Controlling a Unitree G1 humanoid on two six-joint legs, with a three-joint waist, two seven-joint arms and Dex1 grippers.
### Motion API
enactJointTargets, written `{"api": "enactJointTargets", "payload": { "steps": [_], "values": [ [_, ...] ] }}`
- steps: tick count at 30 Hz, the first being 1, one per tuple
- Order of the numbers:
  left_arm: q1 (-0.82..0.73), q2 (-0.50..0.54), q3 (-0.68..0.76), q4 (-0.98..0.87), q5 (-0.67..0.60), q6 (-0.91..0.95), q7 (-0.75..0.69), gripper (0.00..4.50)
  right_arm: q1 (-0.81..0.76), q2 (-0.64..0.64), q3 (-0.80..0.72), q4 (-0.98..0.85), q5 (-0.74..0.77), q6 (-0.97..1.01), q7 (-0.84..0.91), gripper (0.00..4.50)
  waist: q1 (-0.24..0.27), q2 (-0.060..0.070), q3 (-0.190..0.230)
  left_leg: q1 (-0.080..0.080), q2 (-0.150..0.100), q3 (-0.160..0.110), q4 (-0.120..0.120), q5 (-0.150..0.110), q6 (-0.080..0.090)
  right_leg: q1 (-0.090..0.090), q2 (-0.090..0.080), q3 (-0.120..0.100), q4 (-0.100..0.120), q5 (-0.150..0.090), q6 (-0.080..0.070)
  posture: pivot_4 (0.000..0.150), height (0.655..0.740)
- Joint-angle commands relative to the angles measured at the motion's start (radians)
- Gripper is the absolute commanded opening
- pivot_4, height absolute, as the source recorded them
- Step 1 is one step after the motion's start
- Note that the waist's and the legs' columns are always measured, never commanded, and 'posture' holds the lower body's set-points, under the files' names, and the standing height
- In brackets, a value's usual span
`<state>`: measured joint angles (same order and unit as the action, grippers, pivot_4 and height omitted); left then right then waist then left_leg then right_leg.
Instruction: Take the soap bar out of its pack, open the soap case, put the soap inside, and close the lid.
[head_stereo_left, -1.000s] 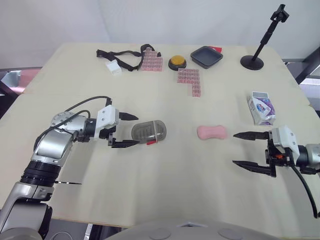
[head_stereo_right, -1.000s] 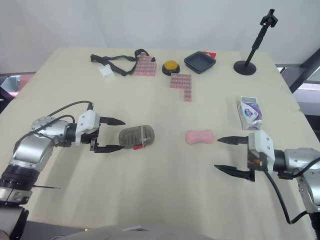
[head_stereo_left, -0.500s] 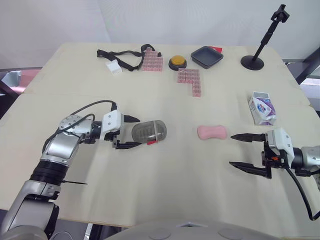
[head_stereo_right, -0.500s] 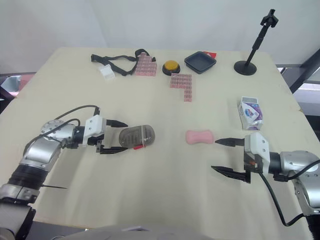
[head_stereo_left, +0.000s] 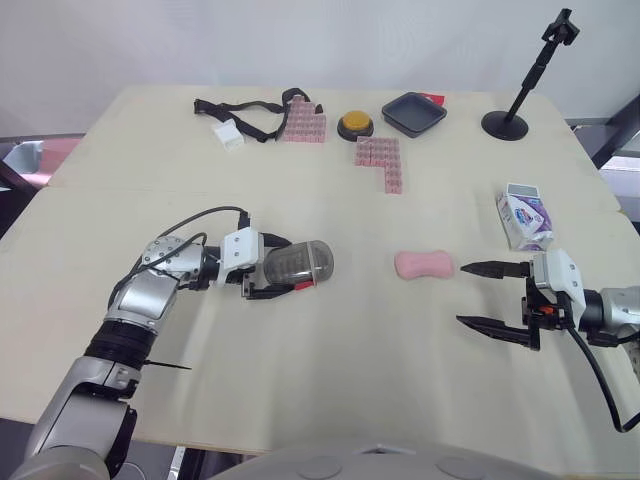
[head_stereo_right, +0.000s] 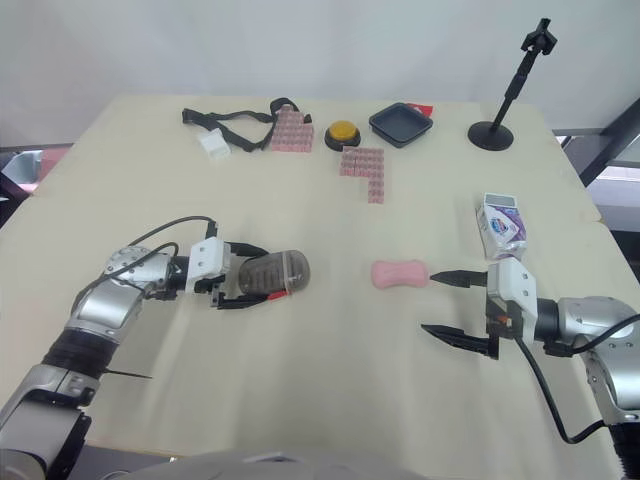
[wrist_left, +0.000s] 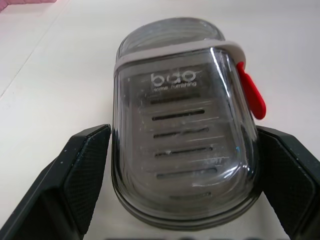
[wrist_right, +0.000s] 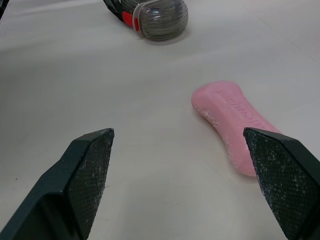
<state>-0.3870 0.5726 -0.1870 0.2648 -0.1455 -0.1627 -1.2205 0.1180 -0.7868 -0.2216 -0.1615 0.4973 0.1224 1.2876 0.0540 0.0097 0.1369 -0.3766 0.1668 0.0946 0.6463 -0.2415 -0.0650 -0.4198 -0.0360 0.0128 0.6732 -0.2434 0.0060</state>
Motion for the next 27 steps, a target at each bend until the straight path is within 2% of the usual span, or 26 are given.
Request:
{"api": "enactJointTargets", "payload": {
  "steps": [1,16,20,27],
  "values": [
    [-0.009,0.003,0.012,-0.009,-0.005,-0.012,0.009,4.5,-0.009,-0.013,-0.019,-0.003,0.012,-0.007,0.0,4.45,0.0,0.0,0.0,0.0,0.0,0.0,0.0,0.0,0.0,0.0,0.0,0.0,0.0,0.0,0.0,0.15,0.7287],
    [0.003,-0.016,0.005,0.015,-0.005,-0.044,0.012,4.5,-0.009,-0.016,-0.015,0.009,0.008,-0.015,0.014,4.45,0.0,0.0,0.0,0.0,0.0,0.0,0.0,0.0,0.0,0.0,0.0,0.0,0.0,0.0,0.0,0.15,0.7287],
    [-0.002,-0.02,0.003,0.027,-0.004,-0.047,0.011,3.47,-0.002,-0.016,-0.015,0.007,0.006,-0.016,0.015,4.5,0.0,0.0,0.0,0.0,0.0,0.0,0.0,0.0,0.0,0.0,0.0,0.0,0.0,0.0,0.0,0.15,0.7287],
    [-0.005,-0.024,0.008,0.028,-0.005,-0.058,0.014,3.47,0.008,-0.02,-0.017,0.004,0.004,-0.02,0.018,4.5,0.001,0.0,0.0,0.0,0.0,0.0,0.001,0.0,0.0,0.0,0.0,0.0,0.0,0.0,0.0,0.15,0.7287]
  ]
}}
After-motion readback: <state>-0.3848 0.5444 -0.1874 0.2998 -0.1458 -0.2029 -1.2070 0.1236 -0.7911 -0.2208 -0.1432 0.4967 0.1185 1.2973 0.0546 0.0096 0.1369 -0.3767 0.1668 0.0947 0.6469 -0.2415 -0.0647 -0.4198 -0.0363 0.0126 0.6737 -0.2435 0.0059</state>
